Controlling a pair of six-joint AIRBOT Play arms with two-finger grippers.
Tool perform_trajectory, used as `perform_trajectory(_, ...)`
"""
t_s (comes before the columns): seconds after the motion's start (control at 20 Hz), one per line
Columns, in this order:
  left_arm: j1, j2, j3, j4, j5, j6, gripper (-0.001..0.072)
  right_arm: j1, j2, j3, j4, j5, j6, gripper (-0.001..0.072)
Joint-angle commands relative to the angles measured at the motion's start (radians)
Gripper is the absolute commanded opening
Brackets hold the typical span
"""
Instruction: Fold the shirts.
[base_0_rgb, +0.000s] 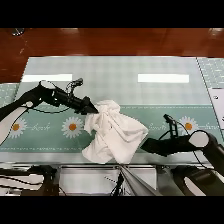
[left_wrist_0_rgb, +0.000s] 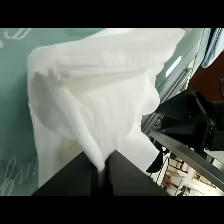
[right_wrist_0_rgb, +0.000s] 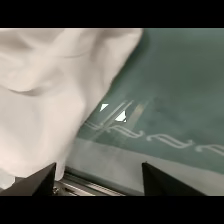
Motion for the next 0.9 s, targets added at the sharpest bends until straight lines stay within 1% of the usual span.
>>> perform_trajectory(0.0,-0.003,-0.017,0.051,-0.013,-0.009,0.014,0.0033,0.219,-0.077,-0.016,0.142,-0.165,0.049,0.0616)
perform_trajectory(0.15,0.0,-0.016,0.061,-0.013,-0.024,0.013,0.0033,0.335,-0.201,-0.005,0.272,-0.308,-0.01,0.0616)
perform_trajectory(0.25,0.0,-0.016,0.061,-0.013,-0.035,0.013,0.0032,0.377,-0.274,0.032,0.32,-0.384,-0.034,0.0616)
perform_trajectory(0.3,0.0,-0.016,0.061,-0.013,-0.037,0.013,0.0033,0.389,-0.306,0.058,0.319,-0.41,-0.037,0.0598)
perform_trajectory(0.35,0.0,-0.016,0.061,-0.013,-0.039,0.013,0.0033,0.394,-0.341,0.089,0.319,-0.426,-0.046,0.0497)
perform_trajectory(0.4,0.0,-0.012,0.061,-0.013,-0.042,0.013,0.0033,0.393,-0.37,0.122,0.318,-0.421,-0.079,0.0232)
perform_trajectory(0.45,0.006,-0.001,0.063,-0.013,-0.043,0.013,0.0032,0.383,-0.385,0.164,0.309,-0.39,-0.143,0.0026)
perform_trajectory(0.5,0.022,0.022,0.072,-0.013,-0.049,0.013,0.0032,0.359,-0.379,0.21,0.286,-0.347,-0.172,0.0027)
perform_trajectory(0.55,0.047,0.053,0.093,-0.013,-0.053,0.009,0.0032,0.312,-0.358,0.278,0.226,-0.289,-0.179,0.0026)
perform_trajectory(0.65,0.11,0.141,0.177,-0.024,-0.041,-0.013,0.0032,0.156,-0.3,0.481,0.06,-0.162,-0.146,0.0026)
perform_trajectory(0.7,0.137,0.19,0.241,-0.032,-0.014,-0.032,0.0032,0.06,-0.281,0.627,-0.01,-0.105,-0.126,0.0026)
perform_trajectory(0.75,0.156,0.239,0.315,-0.038,0.036,-0.059,0.0032,-0.024,-0.276,0.78,-0.045,-0.057,-0.123,0.0026)
perform_trajectory(0.85,0.164,0.32,0.467,-0.041,0.155,-0.09,0.0032,-0.158,-0.286,1.098,-0.063,0.008,-0.123,0.0025)
